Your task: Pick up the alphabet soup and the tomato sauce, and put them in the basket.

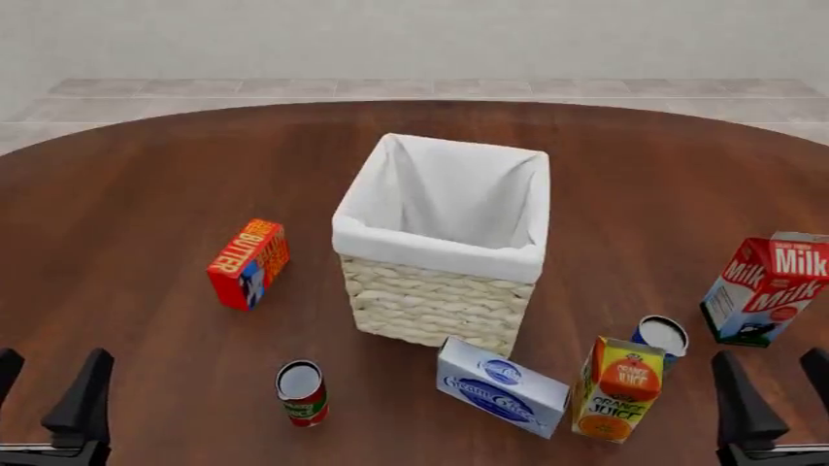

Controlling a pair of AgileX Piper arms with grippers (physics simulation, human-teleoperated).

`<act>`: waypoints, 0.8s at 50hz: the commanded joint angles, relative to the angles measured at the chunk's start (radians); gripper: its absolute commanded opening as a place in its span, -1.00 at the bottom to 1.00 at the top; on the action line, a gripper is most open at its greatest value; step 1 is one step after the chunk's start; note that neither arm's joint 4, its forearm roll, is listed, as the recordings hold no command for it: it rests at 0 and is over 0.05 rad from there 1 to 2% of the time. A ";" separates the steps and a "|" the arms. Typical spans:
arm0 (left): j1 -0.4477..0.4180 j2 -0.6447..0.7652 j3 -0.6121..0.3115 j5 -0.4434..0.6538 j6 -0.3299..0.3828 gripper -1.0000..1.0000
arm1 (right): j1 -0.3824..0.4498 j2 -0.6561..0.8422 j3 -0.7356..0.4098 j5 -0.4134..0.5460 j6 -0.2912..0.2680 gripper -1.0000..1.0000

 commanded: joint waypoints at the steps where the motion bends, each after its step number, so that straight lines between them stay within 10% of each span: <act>1: 0.000 -0.003 -0.001 0.001 0.002 1.00 | -0.004 0.004 -0.020 0.016 0.001 1.00; 40: 0.001 -0.004 -0.005 -0.006 -0.014 1.00 | 0.018 0.071 -0.432 0.307 -0.011 1.00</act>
